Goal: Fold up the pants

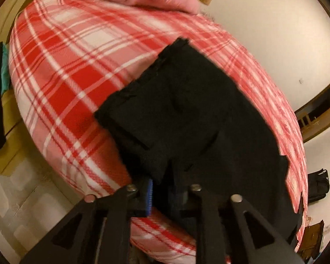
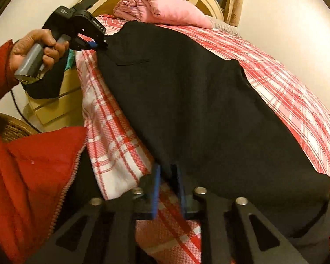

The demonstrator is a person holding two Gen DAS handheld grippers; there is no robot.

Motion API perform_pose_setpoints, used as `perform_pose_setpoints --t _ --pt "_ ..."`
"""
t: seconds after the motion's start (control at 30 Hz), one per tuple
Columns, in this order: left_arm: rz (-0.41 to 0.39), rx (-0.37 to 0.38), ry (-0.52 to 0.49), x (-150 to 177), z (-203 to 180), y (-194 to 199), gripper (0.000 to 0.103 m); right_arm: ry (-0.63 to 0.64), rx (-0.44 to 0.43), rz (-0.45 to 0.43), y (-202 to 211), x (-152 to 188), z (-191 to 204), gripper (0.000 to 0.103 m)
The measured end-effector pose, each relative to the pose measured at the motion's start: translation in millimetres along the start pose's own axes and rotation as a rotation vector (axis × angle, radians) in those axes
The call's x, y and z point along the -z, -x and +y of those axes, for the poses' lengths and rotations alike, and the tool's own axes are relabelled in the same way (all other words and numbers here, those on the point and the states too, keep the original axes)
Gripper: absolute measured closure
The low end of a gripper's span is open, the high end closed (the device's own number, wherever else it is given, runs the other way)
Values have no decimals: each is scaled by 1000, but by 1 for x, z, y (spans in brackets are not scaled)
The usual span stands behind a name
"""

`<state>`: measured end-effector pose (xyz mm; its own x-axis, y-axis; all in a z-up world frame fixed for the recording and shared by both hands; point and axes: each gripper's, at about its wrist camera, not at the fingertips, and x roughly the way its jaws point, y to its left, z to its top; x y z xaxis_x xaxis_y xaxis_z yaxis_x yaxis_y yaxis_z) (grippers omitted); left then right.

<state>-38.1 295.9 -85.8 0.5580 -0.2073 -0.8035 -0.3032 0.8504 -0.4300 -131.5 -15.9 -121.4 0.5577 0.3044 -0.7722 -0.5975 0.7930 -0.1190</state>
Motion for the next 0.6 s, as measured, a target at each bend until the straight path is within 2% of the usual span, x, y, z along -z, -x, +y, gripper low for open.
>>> perform_pose_setpoints --t 0.03,0.07,0.13,0.17,0.2,0.27,0.33,0.47,0.6 --pt "2 7 10 -1 3 2 82 -30 -25 3 5 -2 -5 64" --pt "0 2 14 -4 5 5 78 -74 -66 -13 12 -6 -14 64" --pt "-53 -87 7 -11 8 20 63 -158 -125 -93 32 -18 -36 62" --pt "-91 -132 -2 -12 8 30 51 -184 -131 -127 38 -24 -44 59" --pt "-153 -180 -11 -14 7 41 51 -208 -131 -163 42 -32 -55 51" --pt "-256 -252 -64 -16 -3 56 51 -256 -95 -232 40 -53 -80 50" --pt "-296 -243 -142 -17 -23 59 51 -307 -84 -251 24 -72 -101 50" --pt "-290 -167 -298 -11 -71 34 51 -436 -206 -207 -37 -109 -141 50" --pt "-260 -169 -331 -8 -86 1 51 -430 -208 -126 -84 -131 -151 50"
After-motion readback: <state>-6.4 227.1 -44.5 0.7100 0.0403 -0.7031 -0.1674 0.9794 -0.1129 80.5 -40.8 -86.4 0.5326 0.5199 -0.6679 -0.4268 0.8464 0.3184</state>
